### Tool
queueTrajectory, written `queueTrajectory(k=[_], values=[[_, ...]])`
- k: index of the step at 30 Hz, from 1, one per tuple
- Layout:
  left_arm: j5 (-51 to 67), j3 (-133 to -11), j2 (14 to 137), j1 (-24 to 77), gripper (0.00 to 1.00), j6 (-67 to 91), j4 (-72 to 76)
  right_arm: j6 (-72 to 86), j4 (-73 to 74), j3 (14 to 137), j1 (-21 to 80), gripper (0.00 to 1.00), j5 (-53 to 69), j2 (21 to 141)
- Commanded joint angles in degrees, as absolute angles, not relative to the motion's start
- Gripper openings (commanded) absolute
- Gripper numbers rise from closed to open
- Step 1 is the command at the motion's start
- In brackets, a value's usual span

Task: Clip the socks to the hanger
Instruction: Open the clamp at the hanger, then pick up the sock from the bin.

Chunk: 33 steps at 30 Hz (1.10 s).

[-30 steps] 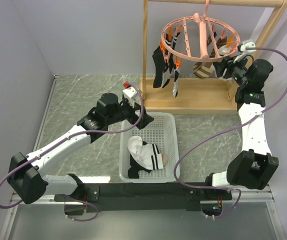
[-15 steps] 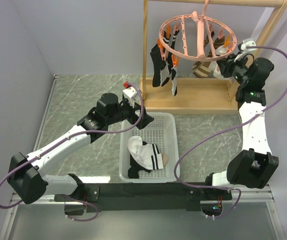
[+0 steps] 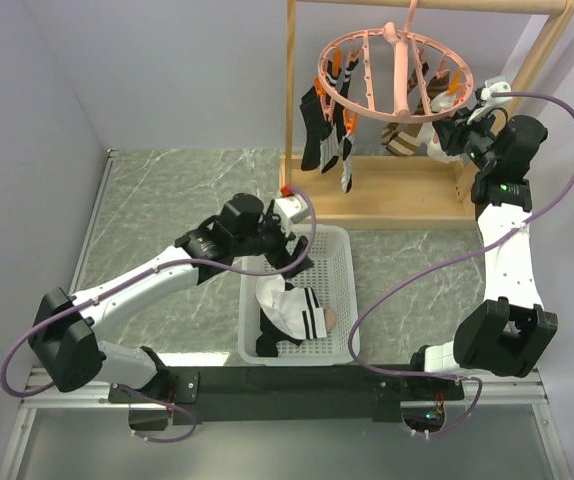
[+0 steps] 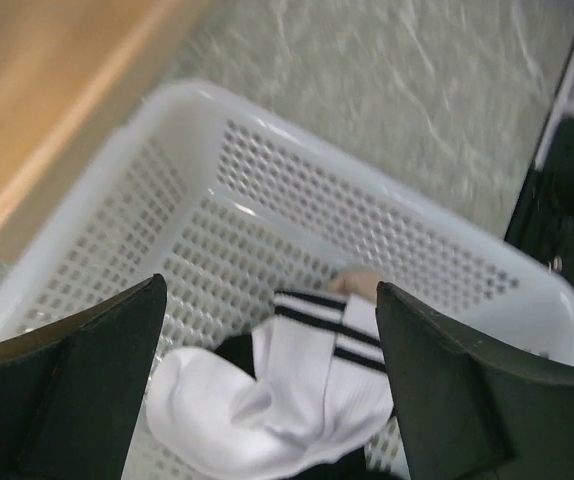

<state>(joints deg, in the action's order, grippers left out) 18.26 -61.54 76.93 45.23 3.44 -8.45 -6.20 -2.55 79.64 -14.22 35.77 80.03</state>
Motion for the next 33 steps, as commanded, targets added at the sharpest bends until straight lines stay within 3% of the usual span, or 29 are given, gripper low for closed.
queueTrajectory(k=[1, 6, 17, 33], values=[[22.8, -65.4, 77.4, 46.8, 0.9, -5.9, -16.9, -5.3, -6.1, 81.1, -13.7, 0.07, 36.7, 79.2], [29.9, -62.2, 76.8, 46.8, 0.9, -8.8, -14.1, -4.9, -5.5, 80.7, -13.7, 0.07, 36.3, 78.6], [30.3, -68.5, 93.1, 46.8, 0.82, -8.1, -20.0, -2.4, -7.0, 79.5, -13.6, 0.07, 36.3, 76.5], [26.5, -68.4, 100.2, 46.8, 0.78, -4.7, -18.0, -0.5, -8.4, 79.2, -13.5, 0.06, 36.8, 76.6]])
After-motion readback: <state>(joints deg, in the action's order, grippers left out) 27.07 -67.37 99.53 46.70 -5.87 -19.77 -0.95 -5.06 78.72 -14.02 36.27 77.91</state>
